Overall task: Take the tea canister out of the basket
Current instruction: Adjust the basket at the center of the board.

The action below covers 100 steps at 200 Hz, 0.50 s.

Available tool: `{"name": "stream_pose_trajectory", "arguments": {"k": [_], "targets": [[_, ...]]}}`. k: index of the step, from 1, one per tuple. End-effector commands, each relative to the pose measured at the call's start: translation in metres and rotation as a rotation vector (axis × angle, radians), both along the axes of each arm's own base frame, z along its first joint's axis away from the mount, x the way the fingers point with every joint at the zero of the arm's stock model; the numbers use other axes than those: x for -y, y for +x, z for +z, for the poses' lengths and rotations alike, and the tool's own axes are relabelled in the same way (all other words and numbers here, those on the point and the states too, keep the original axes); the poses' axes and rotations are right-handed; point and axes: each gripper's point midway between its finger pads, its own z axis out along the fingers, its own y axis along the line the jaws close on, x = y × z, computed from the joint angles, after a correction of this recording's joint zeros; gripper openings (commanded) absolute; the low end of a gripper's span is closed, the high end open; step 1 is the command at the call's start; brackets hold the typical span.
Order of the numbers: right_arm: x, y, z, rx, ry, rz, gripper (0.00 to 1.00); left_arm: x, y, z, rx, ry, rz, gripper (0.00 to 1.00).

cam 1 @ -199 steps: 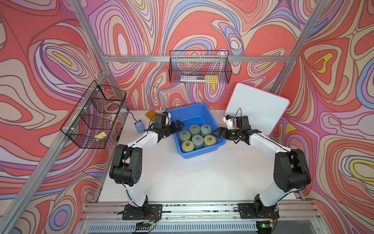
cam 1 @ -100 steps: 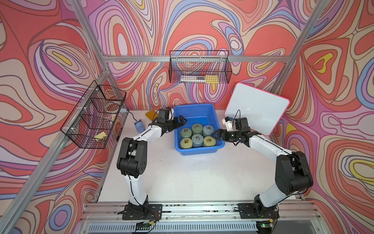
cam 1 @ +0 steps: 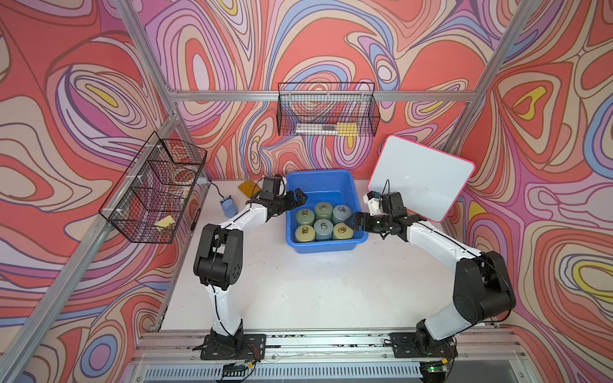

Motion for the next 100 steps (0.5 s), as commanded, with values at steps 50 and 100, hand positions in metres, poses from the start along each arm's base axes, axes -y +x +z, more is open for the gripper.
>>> {"name": "stream_pose_trajectory", "arguments": {"k": [50, 100], "targets": [[-0.008, -0.013, 0.024, 0.029, -0.032, -0.018, 0.94, -0.053, -0.034, 0.036, 0.075, 0.144, 0.147, 0.99], [-0.021, -0.024, 0.022, 0.024, -0.061, -0.010, 0.94, -0.054, -0.068, 0.056, 0.112, 0.149, 0.088, 0.99]]}}
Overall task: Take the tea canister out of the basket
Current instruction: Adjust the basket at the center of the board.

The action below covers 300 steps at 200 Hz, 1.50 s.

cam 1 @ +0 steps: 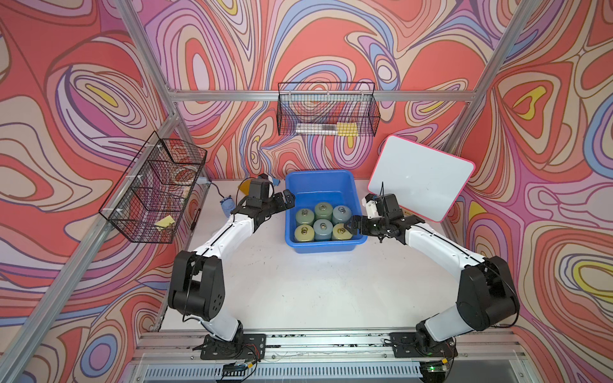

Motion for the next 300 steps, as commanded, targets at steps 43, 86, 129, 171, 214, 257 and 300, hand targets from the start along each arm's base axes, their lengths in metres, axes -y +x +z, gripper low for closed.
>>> {"name": "stream_pose_trajectory", "arguments": {"k": [43, 86, 129, 171, 214, 257, 300], "targets": [[0.010, -0.004, 0.022, 0.057, -0.098, -0.052, 0.96, 0.001, -0.048, 0.016, 0.010, 0.035, -0.110, 0.99], [0.042, -0.007, 0.042, 0.094, -0.266, -0.111, 0.98, -0.002, -0.075, 0.030, 0.056, 0.031, -0.129, 0.99], [0.036, -0.014, 0.060, 0.038, -0.291, -0.024, 0.98, -0.011, -0.093, 0.023, 0.077, 0.053, -0.110, 0.99], [0.012, -0.018, 0.063, -0.055, -0.239, 0.052, 0.98, -0.013, -0.105, 0.003, 0.085, 0.087, -0.106, 0.99], [-0.010, -0.020, 0.067, -0.074, -0.268, 0.082, 0.98, -0.021, -0.119, 0.000, 0.172, 0.078, -0.080, 0.99], [-0.024, -0.019, 0.048, -0.118, -0.383, 0.106, 0.97, -0.025, -0.130, 0.010, 0.258, 0.046, -0.059, 0.99], [-0.037, -0.011, 0.024, -0.163, -0.456, 0.157, 0.97, -0.027, -0.132, 0.013, 0.272, 0.047, -0.052, 0.99]]}}
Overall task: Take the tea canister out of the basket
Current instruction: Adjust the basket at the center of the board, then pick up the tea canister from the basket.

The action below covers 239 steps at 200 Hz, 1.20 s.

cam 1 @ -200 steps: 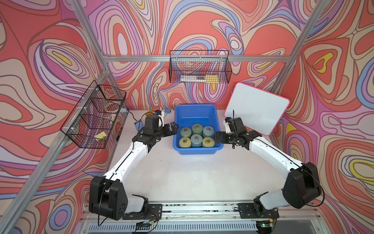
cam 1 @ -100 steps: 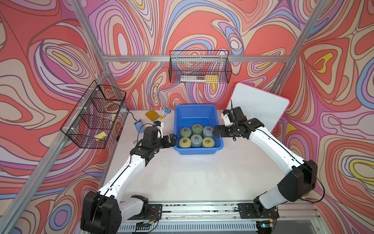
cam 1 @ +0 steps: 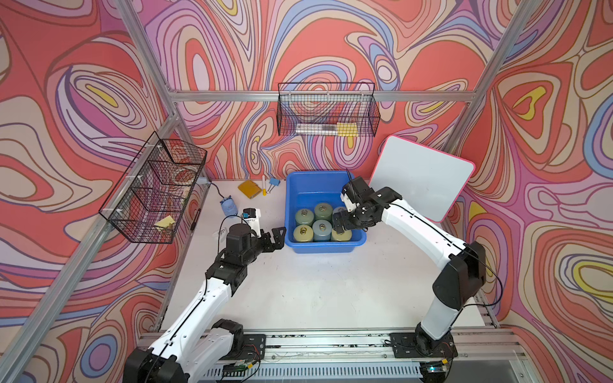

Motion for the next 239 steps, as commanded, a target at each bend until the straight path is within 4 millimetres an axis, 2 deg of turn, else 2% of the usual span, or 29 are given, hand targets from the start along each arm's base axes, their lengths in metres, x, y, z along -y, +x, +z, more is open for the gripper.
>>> {"name": "stream_pose_trajectory", "arguments": {"k": [1, 58, 138, 199, 239], "targets": [[0.001, 0.002, -0.011, -0.022, -0.070, 0.018, 0.97, -0.001, 0.002, 0.008, 0.044, -0.005, 0.008, 0.99], [-0.006, 0.014, -0.042, -0.088, -0.148, 0.088, 0.96, 0.001, 0.003, 0.004, 0.028, -0.006, 0.001, 0.99], [-0.013, 0.027, -0.071, -0.138, -0.188, 0.098, 0.96, 0.001, 0.003, 0.003, 0.026, -0.006, -0.001, 0.99], [-0.007, 0.027, -0.092, -0.207, -0.210, 0.052, 0.88, 0.001, 0.003, 0.002, 0.022, -0.007, 0.002, 0.99], [-0.007, 0.027, -0.096, -0.212, -0.209, 0.043, 0.82, 0.001, 0.003, 0.002, 0.023, -0.006, 0.002, 0.99]]}}
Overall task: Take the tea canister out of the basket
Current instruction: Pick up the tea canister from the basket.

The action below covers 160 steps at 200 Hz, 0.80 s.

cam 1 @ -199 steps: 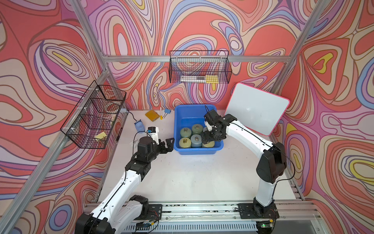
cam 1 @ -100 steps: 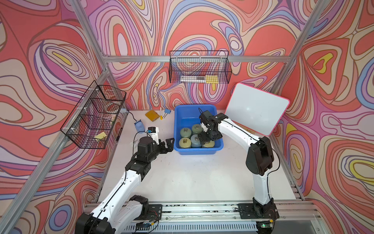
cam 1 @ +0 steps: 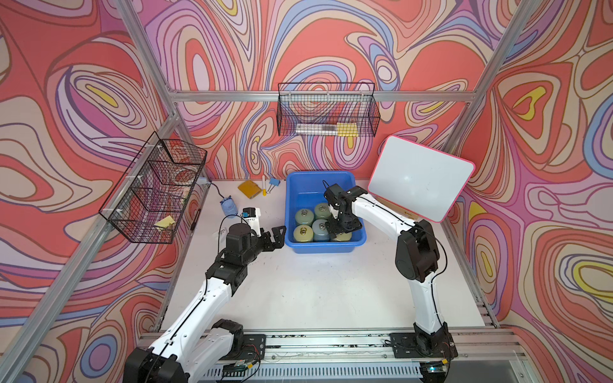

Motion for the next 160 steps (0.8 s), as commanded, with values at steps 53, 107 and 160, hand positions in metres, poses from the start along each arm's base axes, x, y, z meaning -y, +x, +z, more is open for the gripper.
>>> {"name": "stream_pose_trajectory", "arguments": {"k": [53, 107, 160], "targets": [[0.005, 0.001, -0.017, -0.025, -0.031, -0.028, 0.81, 0.001, 0.001, 0.001, 0.014, -0.004, 0.002, 0.99], [0.007, 0.001, -0.021, -0.031, -0.046, -0.030, 0.81, 0.000, 0.002, 0.001, 0.013, -0.004, 0.005, 0.99], [0.006, 0.006, 0.003, 0.008, -0.028, -0.032, 0.59, 0.001, 0.002, 0.000, 0.011, -0.005, 0.003, 0.99]]}}
